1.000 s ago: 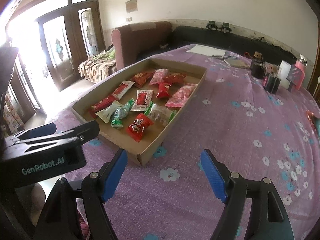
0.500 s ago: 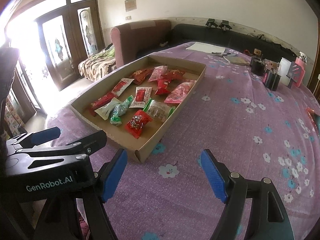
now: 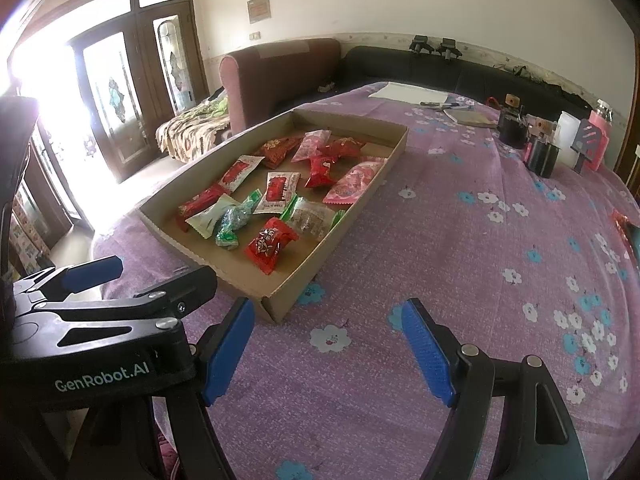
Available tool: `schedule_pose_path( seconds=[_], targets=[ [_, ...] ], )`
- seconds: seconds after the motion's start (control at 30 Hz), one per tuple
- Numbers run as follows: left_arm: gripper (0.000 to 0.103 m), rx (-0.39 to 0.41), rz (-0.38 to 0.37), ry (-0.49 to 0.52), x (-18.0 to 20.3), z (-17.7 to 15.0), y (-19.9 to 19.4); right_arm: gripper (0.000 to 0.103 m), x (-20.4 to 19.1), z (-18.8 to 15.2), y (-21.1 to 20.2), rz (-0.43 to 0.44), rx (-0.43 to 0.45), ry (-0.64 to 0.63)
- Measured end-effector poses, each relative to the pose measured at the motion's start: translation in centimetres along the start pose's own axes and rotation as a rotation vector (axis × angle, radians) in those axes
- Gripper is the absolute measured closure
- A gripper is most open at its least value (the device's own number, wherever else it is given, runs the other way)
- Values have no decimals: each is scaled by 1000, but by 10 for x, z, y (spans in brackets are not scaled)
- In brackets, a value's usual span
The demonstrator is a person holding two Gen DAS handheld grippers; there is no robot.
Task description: Organize snacks
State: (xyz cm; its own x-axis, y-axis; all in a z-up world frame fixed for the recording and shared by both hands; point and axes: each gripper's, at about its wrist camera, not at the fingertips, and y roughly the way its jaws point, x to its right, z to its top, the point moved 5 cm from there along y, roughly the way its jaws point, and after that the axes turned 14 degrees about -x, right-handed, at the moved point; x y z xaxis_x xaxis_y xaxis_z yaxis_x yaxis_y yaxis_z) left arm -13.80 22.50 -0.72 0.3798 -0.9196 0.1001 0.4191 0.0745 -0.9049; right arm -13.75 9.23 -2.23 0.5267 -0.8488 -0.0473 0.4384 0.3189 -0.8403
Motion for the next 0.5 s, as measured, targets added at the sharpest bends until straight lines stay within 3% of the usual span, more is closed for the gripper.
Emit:
schedule_pose_path(
  seconds=[0.5],
  targets=[
    [0,4,13,-12,-1,3,-1,25,2,0,-1,3,7,-4]
  ],
)
